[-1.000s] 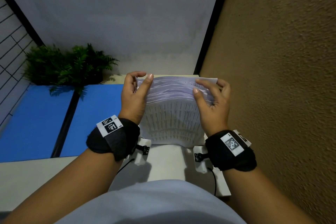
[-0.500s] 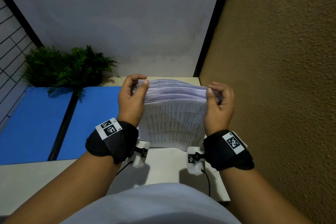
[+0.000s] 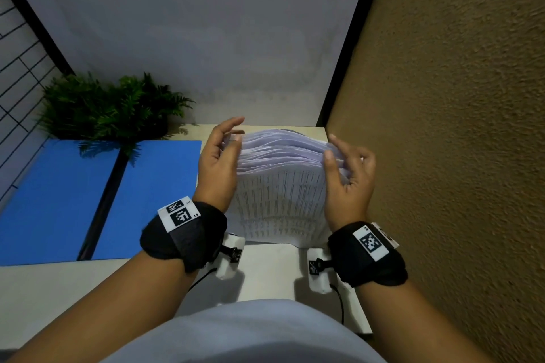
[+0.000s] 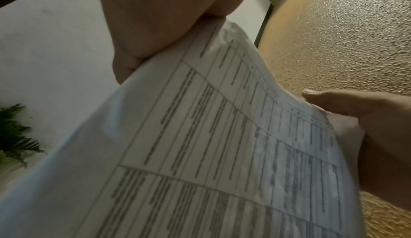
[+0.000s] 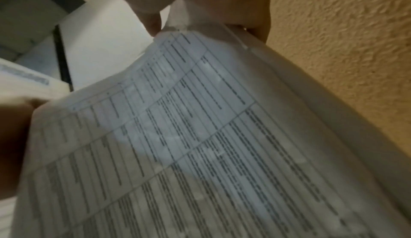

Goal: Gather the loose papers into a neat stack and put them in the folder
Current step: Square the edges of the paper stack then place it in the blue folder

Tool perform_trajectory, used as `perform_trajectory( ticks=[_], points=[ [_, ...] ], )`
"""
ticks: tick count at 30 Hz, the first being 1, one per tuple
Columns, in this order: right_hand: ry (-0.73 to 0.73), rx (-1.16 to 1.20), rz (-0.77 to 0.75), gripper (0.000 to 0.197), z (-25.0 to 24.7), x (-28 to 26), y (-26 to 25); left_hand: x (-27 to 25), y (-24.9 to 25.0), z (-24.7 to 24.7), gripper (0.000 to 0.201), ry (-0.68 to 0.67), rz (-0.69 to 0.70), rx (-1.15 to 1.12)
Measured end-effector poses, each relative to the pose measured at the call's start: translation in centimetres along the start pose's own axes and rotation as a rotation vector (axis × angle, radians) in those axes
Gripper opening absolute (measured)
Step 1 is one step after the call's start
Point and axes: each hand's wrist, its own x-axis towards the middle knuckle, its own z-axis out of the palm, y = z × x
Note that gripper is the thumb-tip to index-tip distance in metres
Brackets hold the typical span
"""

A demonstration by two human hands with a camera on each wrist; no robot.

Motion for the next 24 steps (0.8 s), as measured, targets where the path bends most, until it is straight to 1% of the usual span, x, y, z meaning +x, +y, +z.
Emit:
perform_trajectory(
  ticks=[2,3,4,6,9,13,16,19,21,22,24],
  points=[
    [-0.009,-0.044,-0.041,0.029,0.2,-0.2,-0.1,-0.3,0.0,0.1,0.027,-0.031,0.116,0.095],
    [0.011,-0.048,-0.042,0.028,0.3,-0.2,0.0,-0.4,-0.2,0.1,0.025,-0.037,0.162,0.141],
    [0.037,-0.036,-0.023,0.026,0.3,0.0,0.1,-0.4,-0.4,0.1,0.024,-0.032,0.178,0.163],
    [0.076,0.001,0.015,0.016,0.3,0.4,0.2,-0.3,-0.6,0.1,0.021,0.008,0.127,0.138],
    [0.077,0.007,0.010,0.003,0.5,0.9,-0.2,-0.2,-0.6,0.1,0.020,0.053,0.079,0.099],
    [0.122,0.061,0.071,0.011,0.6,1.2,-0.4,-0.3,-0.7,0.3,0.020,0.064,0.059,0.088],
    [0.175,0.146,0.117,0.022,0.5,1.0,-0.5,-0.3,-0.8,0.2,0.021,0.078,0.040,0.077],
    [0.233,0.191,0.141,0.021,0.6,0.8,-0.3,-0.4,-0.7,0.3,0.021,0.085,0.043,0.070],
    [0.210,0.205,0.154,0.019,0.6,0.6,-0.2,-0.5,-0.6,0.5,0.019,0.090,0.040,0.059],
    [0.183,0.197,0.137,0.018,0.6,0.5,-0.2,-0.5,-0.5,0.6,0.018,0.096,0.037,0.057],
    [0.118,0.141,0.041,0.015,0.4,0.3,-0.2,-0.5,-0.4,0.8,0.016,0.113,0.027,0.055]
  ],
)
